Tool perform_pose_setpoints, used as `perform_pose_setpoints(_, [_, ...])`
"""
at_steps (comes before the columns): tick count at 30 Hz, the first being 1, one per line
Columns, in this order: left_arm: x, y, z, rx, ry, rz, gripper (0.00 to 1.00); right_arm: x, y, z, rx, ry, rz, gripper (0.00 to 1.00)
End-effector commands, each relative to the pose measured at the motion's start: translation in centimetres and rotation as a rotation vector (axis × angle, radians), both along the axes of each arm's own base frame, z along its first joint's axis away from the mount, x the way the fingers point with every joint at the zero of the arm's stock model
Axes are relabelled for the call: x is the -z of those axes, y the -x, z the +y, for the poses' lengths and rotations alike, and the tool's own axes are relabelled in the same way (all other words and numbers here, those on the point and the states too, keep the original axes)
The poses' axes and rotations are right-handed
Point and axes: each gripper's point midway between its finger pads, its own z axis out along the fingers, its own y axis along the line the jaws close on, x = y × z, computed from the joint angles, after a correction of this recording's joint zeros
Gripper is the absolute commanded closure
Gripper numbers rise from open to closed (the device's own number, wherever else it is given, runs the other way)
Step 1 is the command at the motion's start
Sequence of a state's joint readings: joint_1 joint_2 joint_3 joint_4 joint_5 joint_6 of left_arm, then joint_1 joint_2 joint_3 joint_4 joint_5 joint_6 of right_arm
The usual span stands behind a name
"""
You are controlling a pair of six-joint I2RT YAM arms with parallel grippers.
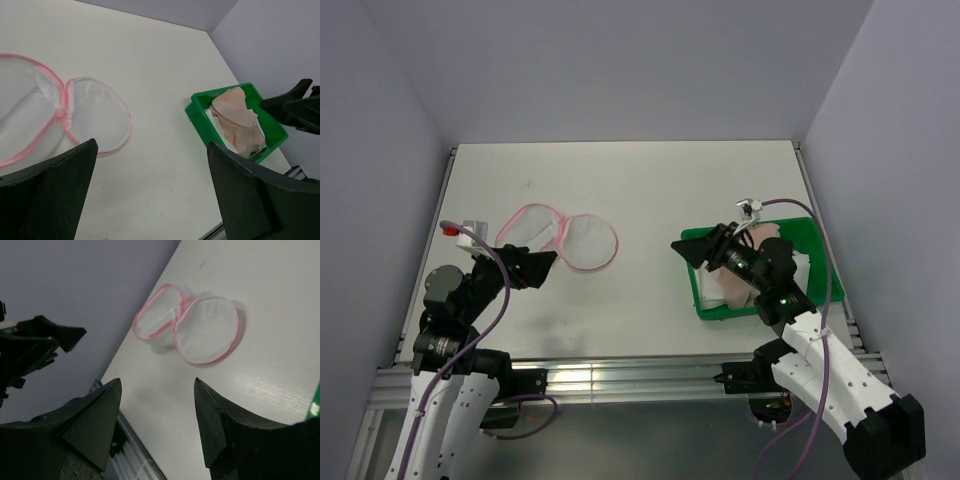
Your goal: Place the bra in the laundry bag and zip it closed
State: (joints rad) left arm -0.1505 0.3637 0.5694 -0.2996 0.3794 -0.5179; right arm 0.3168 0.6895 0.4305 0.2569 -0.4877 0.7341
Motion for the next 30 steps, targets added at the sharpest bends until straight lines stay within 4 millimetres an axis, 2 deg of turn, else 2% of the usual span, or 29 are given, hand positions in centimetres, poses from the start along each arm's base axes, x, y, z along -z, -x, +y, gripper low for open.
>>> perform_pose_setpoints(1, [-1.8,-0.4,1.3,-0.081,-0.011,-0.050,0.01,0.0,-0.1,2.2,-0.018,0.018,-0.034,0.33])
perform_pose_setpoints(2, [-1.6,-0.8,2.1,-0.135,-0.018,-0.030,0.01,0.0,0.0,2.9,-0.030,0.018,-0.034,0.32])
perform_pose_setpoints(3, [-1.5,-1.0,2.5,-0.160,-0.018,-0.019,0.01,0.9,0.4,4.1,-0.063,0.032,-0.005,0.32])
perform_pose_setpoints(5, [-1.1,-1.4,2.8,-0.185,-0.018,0.010,0.01,1.2,0.0,5.1,-0.057,0.039,0.014,0.33])
perform_pose_setpoints(6, [-0.8,-1.7,3.2,-0.210,-0.018,0.029,0.01,2.3,0.3,6.2,-0.079,0.062,0.044,0.35])
perform_pose_setpoints(8, [0.0,-2.4,3.8,-0.252,-0.031,0.080,0.01,2.4,-0.4,7.1,-0.046,0.083,0.054,0.36])
perform_pose_setpoints(9, [0.9,-2.6,4.5,-0.293,-0.053,0.123,0.01,2.9,-0.2,8.4,-0.064,0.099,0.075,0.39])
perform_pose_setpoints(11, [1.9,-3.2,5.2,-0.335,-0.079,0.180,0.01,3.3,-0.7,9.4,-0.036,0.104,0.091,0.42])
perform_pose_setpoints(12, [2.3,-3.3,5.4,-0.353,-0.086,0.198,0.01,4.2,-1.0,10.2,-0.035,0.117,0.111,0.46])
perform_pose_setpoints(13, [2.6,-3.5,5.6,-0.363,-0.092,0.205,0.01,3.8,-1.3,11.1,-0.033,0.112,0.112,0.50])
perform_pose_setpoints(14, [2.9,-3.7,5.6,-0.366,-0.097,0.216,0.01,4.0,-0.7,12.4,-0.056,0.115,0.122,0.54])
perform_pose_setpoints(15, [3.1,-3.7,5.7,-0.368,-0.096,0.223,0.01,5.3,-1.1,13.3,-0.043,0.137,0.147,0.57])
perform_pose_setpoints(16, [3.2,-3.7,5.7,-0.368,-0.096,0.228,0.01,4.7,-1.2,14.5,-0.058,0.129,0.144,0.57])
perform_pose_setpoints(17, [3.3,-3.8,5.8,-0.378,-0.101,0.230,0.06,6.1,-0.6,16.2,-0.090,0.153,0.169,0.58])
perform_pose_setpoints(18, [3.4,-3.9,6.3,-0.405,-0.106,0.228,0.10,6.2,-1.1,16.7,-0.065,0.159,0.171,0.58])
perform_pose_setpoints(19, [3.6,-4.0,6.6,-0.420,-0.111,0.228,0.14,5.8,-1.4,17.8,-0.067,0.152,0.170,0.58])
perform_pose_setpoints(20, [4.1,-4.1,6.6,-0.421,-0.118,0.244,0.22,7.4,-1.1,18.9,-0.080,0.180,0.199,0.58])
perform_pose_setpoints(21, [4.4,-4.2,6.7,-0.427,-0.122,0.255,0.23,7.7,-1.3,19.5,-0.078,0.185,0.202,0.54])
perform_pose_setpoints(22, [4.6,-4.3,7.0,-0.443,-0.129,0.266,0.23,7.1,-1.9,20.4,-0.074,0.177,0.196,0.52])
perform_pose_setpoints(23, [4.7,-4.4,7.4,-0.470,-0.140,0.281,0.23,8.8,-2.2,21.0,-0.076,0.209,0.222,0.50])
perform_pose_setpoints(24, [4.8,-4.5,7.7,-0.485,-0.146,0.282,0.23,9.0,-2.6,21.5,-0.075,0.211,0.226,0.46])
perform_pose_setpoints(25, [4.8,-4.6,8.0,-0.499,-0.150,0.281,0.23,8.2,-3.2,22.5,-0.075,0.198,0.218,0.45])
perform_pose_setpoints(26, [4.8,-4.8,8.2,-0.516,-0.155,0.283,0.23,9.7,-3.5,23.2,-0.083,0.220,0.237,0.43])
perform_pose_setpoints(27, [4.8,-4.8,8.2,-0.516,-0.155,0.288,0.23,9.8,-3.6,24.1,-0.096,0.222,0.236,0.40])
perform_pose_setpoints(28, [4.8,-4.9,8.1,-0.510,-0.155,0.291,0.23,8.6,-4.1,25.4,-0.102,0.207,0.219,0.39])
perform_pose_setpoints(29, [4.9,-5.0,8.1,-0.510,-0.155,0.296,0.23,10.8,-4.4,26.0,-0.099,0.262,0.245,0.39])
perform_pose_setpoints(30, [4.7,-5.3,8.2,-0.516,-0.154,0.287,0.23,10.9,-4.8,26.7,-0.097,0.271,0.240,0.38])
